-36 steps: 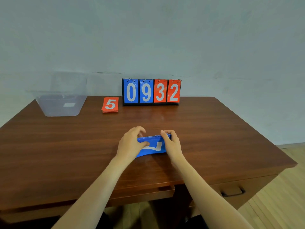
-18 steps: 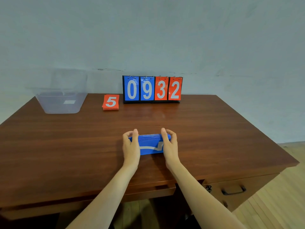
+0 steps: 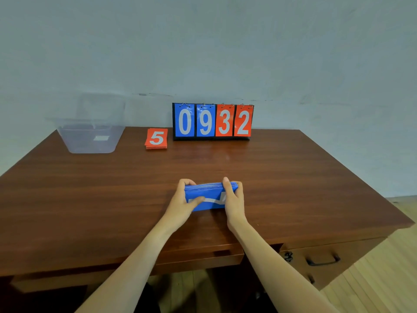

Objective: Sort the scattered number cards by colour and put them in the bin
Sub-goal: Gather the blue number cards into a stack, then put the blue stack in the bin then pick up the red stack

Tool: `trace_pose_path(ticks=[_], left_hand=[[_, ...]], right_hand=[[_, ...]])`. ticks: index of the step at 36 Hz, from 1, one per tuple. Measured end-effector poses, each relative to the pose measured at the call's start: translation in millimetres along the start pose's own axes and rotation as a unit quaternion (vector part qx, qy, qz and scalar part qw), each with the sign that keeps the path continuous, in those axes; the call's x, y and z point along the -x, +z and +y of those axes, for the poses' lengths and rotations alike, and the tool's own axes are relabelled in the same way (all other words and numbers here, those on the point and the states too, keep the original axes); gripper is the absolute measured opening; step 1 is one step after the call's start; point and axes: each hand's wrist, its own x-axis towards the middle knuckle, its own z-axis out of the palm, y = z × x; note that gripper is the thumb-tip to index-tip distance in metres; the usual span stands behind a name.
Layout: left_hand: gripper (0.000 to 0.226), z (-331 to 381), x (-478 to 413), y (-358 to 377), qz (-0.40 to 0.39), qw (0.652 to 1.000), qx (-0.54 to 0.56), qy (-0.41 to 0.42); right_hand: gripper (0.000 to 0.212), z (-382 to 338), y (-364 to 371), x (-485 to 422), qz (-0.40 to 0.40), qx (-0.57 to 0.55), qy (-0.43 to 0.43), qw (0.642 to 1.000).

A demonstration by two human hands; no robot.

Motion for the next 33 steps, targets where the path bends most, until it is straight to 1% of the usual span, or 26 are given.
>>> trace_pose_path(ticks=[3, 5, 7, 9, 13, 16, 18, 20, 21, 23, 24, 26, 28, 31, 33], left_hand=[[0.020, 1, 1, -3, 0.039, 0.999, -0.026, 0.028], [0.019, 0, 5, -4, 0.058, 0.997, -0.025, 0.045], [0.018, -4, 11, -6, 0.075, 0.993, -0.064, 0.061], [0.018, -7, 13, -8, 0.076, 0.987, -0.122, 0.074], [0.019, -3, 8, -12, 0.039, 0.962, -0.247, 0.110], [0.016, -2, 5, -9, 0.062, 0.959, -0.256, 0.108], [0.015, -2, 0, -8, 0.089, 0.966, -0.224, 0.091], [0.016, -2, -10, -8, 0.108, 0.978, -0.170, 0.059], [0.016, -2, -16, -8, 0.111, 0.984, -0.137, 0.037], [0.016, 0, -32, -7, 0.118, 0.992, -0.049, -0.017], [0.016, 2, -41, -6, 0.123, 0.991, 0.018, -0.046], [0.016, 7, -63, -4, 0.124, 0.974, 0.166, -0.095], [0.016, 10, -88, -1, 0.125, 0.950, 0.259, -0.117], [0.021, 17, -122, 1, 0.143, 0.907, 0.369, -0.146], [0.022, 21, -142, 0, 0.159, 0.883, 0.412, -0.160]], right_hand=[[0.026, 0, 5, 6, 0.010, -0.002, -0.010, 1.000], [0.026, 0, 7, 12, 0.008, 0.001, -0.025, 1.000], [0.030, 4, 5, 18, -0.005, 0.013, -0.025, 1.000], [0.035, 8, 3, 23, -0.019, 0.030, -0.012, 0.999], [0.041, 3, -4, 24, -0.064, 0.045, 0.009, 0.997], [0.041, 2, -12, 19, -0.118, 0.075, -0.006, 0.990], [0.035, 1, -16, 9, -0.127, 0.131, -0.042, 0.982], [0.024, -5, -16, -8, -0.109, 0.163, -0.074, 0.978], [0.023, -9, -15, -18, -0.094, 0.165, -0.078, 0.979], [0.032, -19, -6, -39, -0.065, 0.141, -0.065, 0.986], [0.038, -24, 0, -49, -0.060, 0.111, -0.049, 0.991], [0.050, -28, 16, -72, -0.074, 0.020, -0.004, 0.997], [0.052, -28, 34, -95, -0.089, -0.043, 0.025, 0.995], [0.041, -35, 59, -124, -0.112, -0.030, 0.007, 0.993], [0.038, -47, 74, -144, -0.115, 0.001, -0.005, 0.993]])
